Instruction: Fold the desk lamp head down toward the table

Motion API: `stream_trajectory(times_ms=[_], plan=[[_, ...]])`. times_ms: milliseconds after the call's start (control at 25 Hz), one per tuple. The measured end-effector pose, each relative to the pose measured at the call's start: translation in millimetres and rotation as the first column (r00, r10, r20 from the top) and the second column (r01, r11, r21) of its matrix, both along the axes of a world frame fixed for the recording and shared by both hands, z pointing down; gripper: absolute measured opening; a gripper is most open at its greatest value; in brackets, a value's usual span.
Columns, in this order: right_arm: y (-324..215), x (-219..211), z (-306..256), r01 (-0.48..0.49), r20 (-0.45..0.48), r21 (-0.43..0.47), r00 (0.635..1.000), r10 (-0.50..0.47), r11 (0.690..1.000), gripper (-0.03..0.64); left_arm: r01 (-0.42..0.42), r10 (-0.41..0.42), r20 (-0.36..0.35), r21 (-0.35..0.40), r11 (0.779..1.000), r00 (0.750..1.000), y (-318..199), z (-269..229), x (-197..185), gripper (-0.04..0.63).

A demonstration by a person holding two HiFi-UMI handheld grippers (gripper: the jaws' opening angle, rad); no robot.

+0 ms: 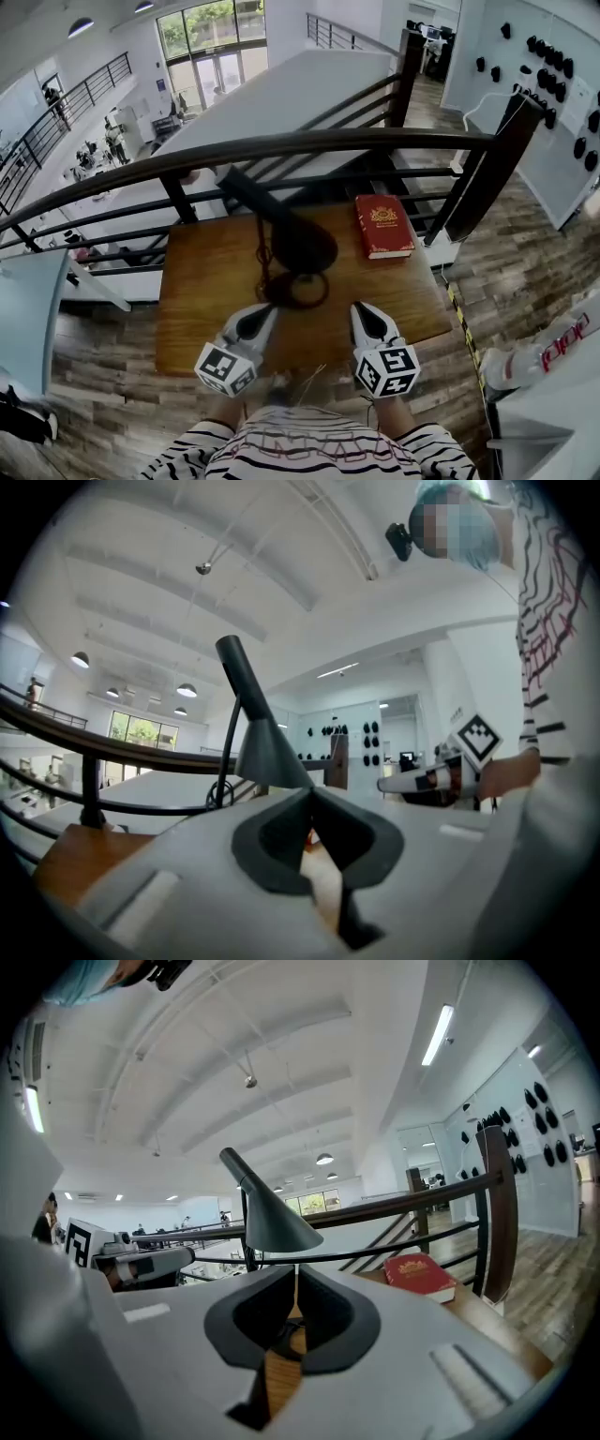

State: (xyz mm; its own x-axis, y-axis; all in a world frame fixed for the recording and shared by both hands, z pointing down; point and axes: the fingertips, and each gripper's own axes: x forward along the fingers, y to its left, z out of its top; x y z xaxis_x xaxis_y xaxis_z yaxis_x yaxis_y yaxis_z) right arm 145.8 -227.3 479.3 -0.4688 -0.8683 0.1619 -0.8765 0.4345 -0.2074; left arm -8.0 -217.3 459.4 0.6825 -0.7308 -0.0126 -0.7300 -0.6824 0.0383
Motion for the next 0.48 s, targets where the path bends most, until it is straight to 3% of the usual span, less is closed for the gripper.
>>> stream_trajectory(times_ms=[480], plan=[[54,30,31,0.019,0.034,-0.062,0.999,-0.017,0.998,0.002,0.032,-0.032,0.005,-0.042,0.999,0.999,51,24,28,0.003]])
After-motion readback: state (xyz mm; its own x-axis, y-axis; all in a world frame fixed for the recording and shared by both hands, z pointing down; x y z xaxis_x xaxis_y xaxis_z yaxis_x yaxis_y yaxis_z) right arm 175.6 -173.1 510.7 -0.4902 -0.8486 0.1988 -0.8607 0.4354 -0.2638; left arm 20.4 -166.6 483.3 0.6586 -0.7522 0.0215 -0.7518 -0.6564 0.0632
